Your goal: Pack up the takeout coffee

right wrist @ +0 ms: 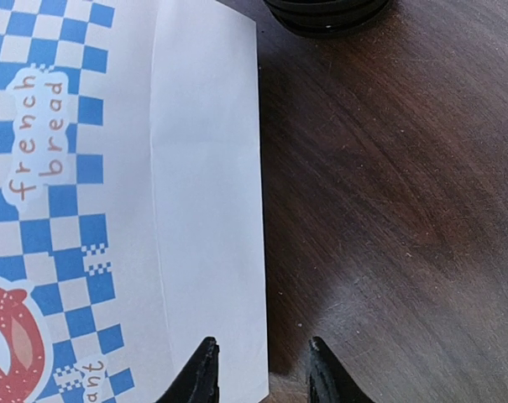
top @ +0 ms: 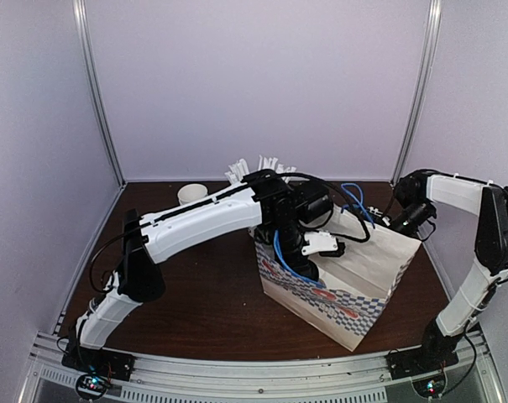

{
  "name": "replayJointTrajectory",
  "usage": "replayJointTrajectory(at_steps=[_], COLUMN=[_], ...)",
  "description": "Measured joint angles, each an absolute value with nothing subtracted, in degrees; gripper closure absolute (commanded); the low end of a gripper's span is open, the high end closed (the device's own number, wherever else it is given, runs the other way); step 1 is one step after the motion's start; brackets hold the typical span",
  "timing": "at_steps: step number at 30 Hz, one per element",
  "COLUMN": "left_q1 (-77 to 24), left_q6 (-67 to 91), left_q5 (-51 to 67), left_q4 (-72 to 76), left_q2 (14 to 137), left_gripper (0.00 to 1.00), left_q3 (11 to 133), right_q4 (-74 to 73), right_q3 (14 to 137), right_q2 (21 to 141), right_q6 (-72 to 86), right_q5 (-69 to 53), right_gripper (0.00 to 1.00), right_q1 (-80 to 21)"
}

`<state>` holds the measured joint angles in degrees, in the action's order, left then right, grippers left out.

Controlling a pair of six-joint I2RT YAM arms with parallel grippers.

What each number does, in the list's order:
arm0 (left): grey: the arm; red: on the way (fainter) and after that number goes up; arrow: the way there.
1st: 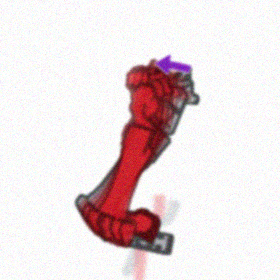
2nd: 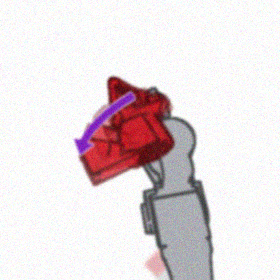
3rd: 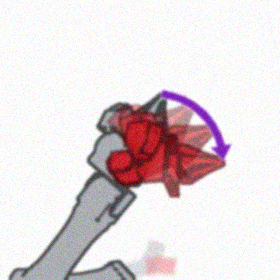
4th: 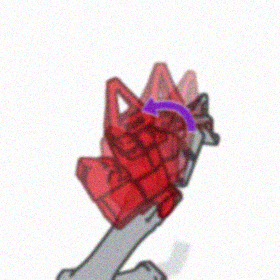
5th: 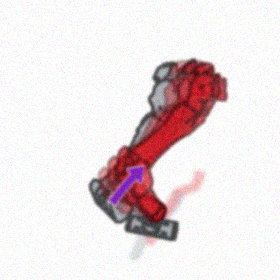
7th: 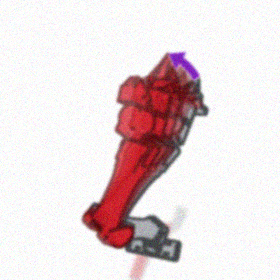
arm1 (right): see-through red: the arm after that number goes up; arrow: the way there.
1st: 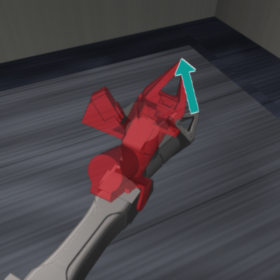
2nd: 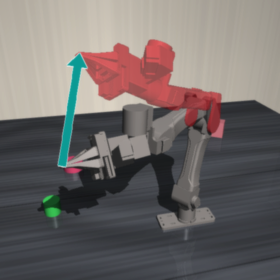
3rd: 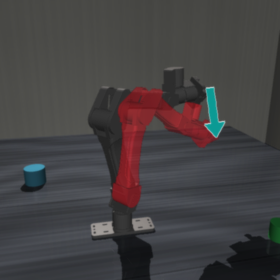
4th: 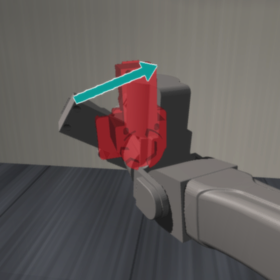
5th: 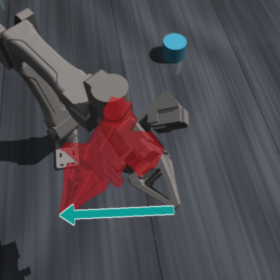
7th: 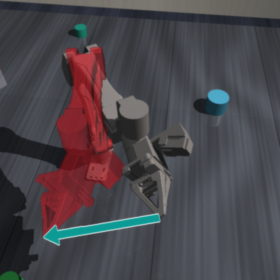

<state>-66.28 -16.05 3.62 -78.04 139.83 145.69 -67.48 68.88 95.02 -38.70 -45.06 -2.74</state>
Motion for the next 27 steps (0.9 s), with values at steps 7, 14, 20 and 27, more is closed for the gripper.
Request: replayJointTrajectory(at_steps=[7, 14, 20, 27], left_q1=[-68.03, -69.52, -69.8, -69.87], left_q6=[-16.86, -17.89, -18.59, -19.22], left_q5=[2.59, 2.37, 2.24, 2.39], left_q4=[-78.26, -78.08, -77.93, -74.72], left_q2=[137.34, 133.47, 131.37, 128.09], left_gripper=[0.17, 0.11, 0.09, 0.1], left_q3=[144.07, 142.69, 142.69, 140.73], right_q4=[-67.9, -68.53, -69.34, -70.15], right_q3=[68.9, 69.01, 69.28, 70.26], right_q2=[94.67, 93.76, 93.76, 93.47], right_q6=[-38.63, -38.59, -38.61, -38.59], right_q5=[-45.06, -45.06, -45.06, -45.12], right_gripper=[0.64, 0.64, 0.64, 0.63], right_q1=[-2.74, -2.74, -2.74, -2.74])
